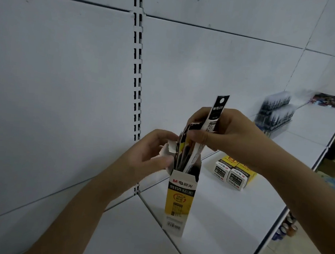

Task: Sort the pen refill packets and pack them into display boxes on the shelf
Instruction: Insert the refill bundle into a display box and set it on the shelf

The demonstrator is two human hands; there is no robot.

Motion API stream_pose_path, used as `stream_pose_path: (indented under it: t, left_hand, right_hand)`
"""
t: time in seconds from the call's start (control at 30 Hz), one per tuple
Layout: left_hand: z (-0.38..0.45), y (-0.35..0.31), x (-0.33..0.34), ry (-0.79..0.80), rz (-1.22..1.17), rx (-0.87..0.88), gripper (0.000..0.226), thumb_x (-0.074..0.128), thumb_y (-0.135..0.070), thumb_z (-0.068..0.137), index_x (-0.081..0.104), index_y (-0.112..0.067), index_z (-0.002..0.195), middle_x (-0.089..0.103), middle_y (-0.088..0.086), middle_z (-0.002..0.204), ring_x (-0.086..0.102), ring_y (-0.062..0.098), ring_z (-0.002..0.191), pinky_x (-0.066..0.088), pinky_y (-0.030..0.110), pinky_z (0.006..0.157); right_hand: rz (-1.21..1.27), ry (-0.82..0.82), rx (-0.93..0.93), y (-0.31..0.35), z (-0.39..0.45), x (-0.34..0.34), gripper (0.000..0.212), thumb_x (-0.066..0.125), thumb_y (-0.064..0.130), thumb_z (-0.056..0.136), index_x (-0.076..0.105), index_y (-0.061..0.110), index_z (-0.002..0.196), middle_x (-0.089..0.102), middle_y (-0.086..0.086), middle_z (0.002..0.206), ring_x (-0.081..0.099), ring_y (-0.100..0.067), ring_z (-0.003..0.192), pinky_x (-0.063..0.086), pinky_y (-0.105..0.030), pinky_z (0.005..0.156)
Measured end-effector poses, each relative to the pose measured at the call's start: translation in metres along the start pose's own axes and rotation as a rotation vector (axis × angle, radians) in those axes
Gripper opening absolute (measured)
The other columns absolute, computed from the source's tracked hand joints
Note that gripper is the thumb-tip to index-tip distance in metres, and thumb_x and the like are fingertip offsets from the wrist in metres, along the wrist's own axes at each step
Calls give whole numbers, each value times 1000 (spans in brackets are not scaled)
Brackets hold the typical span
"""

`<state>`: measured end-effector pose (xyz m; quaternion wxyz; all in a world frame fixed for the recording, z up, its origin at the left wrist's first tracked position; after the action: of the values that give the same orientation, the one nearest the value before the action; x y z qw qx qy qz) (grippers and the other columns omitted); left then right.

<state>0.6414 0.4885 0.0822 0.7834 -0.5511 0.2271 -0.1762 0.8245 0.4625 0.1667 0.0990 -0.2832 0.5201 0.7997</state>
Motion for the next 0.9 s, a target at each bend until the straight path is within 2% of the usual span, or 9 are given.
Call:
stream_pose_path:
  t: [0.1, 0.23, 0.33, 0.43, 0.57, 0.63, 0.7, 0.8, 0.9]
  left_hand:
    - [1, -5, 2, -46, 46, 28, 26, 67, -32, 90, 59, -21, 113, 67, 1, 112, 67, 19, 103, 56, 36, 86]
    - [1, -4, 1, -69, -32, 3, 27, 55, -30, 87, 58, -13, 108, 71, -1, 99, 70, 21, 93, 58, 36, 84]
    - [0, 1, -1, -74, -53, -15, 29, 54, -30, 89, 57, -12, 110, 71, -1, 96, 70, 24, 93, 57, 42, 90]
    - [0, 2, -2, -91, -71, -27, 28, 55, -29, 90, 57, -11, 111, 71, -1, 98, 70, 24, 93, 57, 42, 89]
    - [1, 1, 0, -90, -60, -16, 20, 52, -18, 96, 57, -13, 115, 69, 3, 107, 70, 20, 93, 58, 33, 82]
    - [1, 0, 1, -98, -39, -9, 18, 51, -11, 98, 59, -12, 115, 69, 5, 103, 70, 19, 89, 57, 29, 80]
    - [0, 1, 0, -93, -18, -12, 15, 50, -11, 100, 60, -9, 111, 69, 10, 101, 70, 21, 89, 58, 31, 82]
    - [-2, -1, -1, -83, -8, -8, 13, 50, -10, 99, 60, -8, 107, 71, 6, 92, 70, 20, 86, 57, 29, 80]
    - [-3, -5, -2, -79, 7, 3, 12, 51, -10, 98, 60, -7, 106, 70, -4, 90, 70, 14, 80, 56, 25, 75]
  right_hand:
    - [-41, 34, -9, 2, 0, -3, 13, 69, 21, 86, 67, 12, 95, 71, 0, 80, 58, -1, 63, 46, -21, 58]
    - [-71, 3, 7, -5, -1, 0, 11, 68, 26, 85, 68, 17, 91, 72, 6, 79, 61, 2, 63, 49, -19, 59]
    - [-236, 112, 76, -21, 0, 16, 7, 68, 35, 86, 70, 29, 87, 73, 14, 84, 67, 1, 79, 55, -25, 69]
    - [-275, 105, 54, -17, 1, 15, 8, 70, 35, 85, 72, 30, 91, 74, 13, 88, 69, -3, 88, 57, -31, 80]
    - [-233, -4, 31, -12, 0, 11, 9, 72, 33, 81, 73, 28, 88, 74, 11, 85, 70, -6, 82, 59, -33, 75]
    - [-334, 0, 64, -19, -2, 22, 12, 74, 37, 79, 75, 29, 88, 73, 11, 80, 67, 2, 74, 57, -25, 64]
    - [-435, 8, 64, -23, -4, 31, 13, 74, 38, 80, 74, 29, 90, 71, 12, 77, 63, 8, 68, 53, -18, 58]
    - [-393, 42, 35, -17, -5, 27, 16, 77, 37, 78, 72, 33, 93, 73, 13, 83, 69, 1, 79, 59, -25, 68]
    - [-205, 59, 38, -4, -8, 9, 22, 80, 30, 75, 71, 23, 94, 74, 13, 85, 71, -4, 79, 60, -27, 73]
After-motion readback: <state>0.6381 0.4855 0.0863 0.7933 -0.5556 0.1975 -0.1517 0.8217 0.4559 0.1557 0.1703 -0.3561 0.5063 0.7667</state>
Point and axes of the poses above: each hand's wrist, its own z-axis towards the middle knuckle, its own x-axis out of the palm, y = z × x, the point moved 3 cm from there along z, towards the middle knuckle
